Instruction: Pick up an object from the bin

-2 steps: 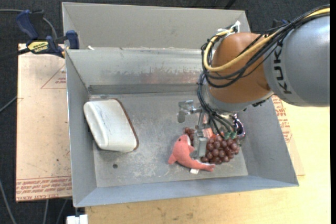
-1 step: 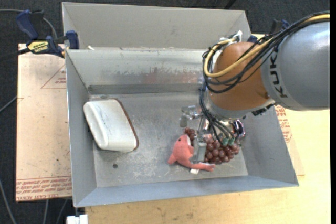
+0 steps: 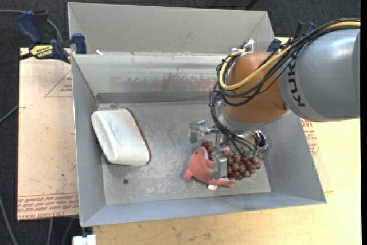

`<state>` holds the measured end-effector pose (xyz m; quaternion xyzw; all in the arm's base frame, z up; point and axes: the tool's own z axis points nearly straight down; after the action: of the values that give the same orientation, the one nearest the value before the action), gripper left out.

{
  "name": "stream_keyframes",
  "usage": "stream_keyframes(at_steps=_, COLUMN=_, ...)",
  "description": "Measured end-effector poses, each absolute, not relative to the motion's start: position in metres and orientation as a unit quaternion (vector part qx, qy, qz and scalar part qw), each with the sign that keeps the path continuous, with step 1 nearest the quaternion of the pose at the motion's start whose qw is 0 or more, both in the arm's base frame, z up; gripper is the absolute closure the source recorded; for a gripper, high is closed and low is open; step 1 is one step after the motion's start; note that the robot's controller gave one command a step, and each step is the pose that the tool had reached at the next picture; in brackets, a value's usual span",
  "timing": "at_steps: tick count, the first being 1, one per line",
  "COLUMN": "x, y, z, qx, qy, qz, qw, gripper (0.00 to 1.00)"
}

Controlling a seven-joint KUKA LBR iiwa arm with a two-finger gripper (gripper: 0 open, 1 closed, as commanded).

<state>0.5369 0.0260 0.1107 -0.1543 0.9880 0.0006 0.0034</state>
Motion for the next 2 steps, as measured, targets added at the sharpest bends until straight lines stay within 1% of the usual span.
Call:
stream_keyframes(at_steps=1, x=0.5451, y=0.0057, z=0.0727, qx=-0.128, qy=0.992, qz=0.002, qw=0.000, gripper=1.00)
stream_keyframes(at_steps=2, x=0.5452, y=0.0057, z=0.0727, qx=-0.128, qy=0.992, qz=0.002, qw=0.000, gripper=1.00)
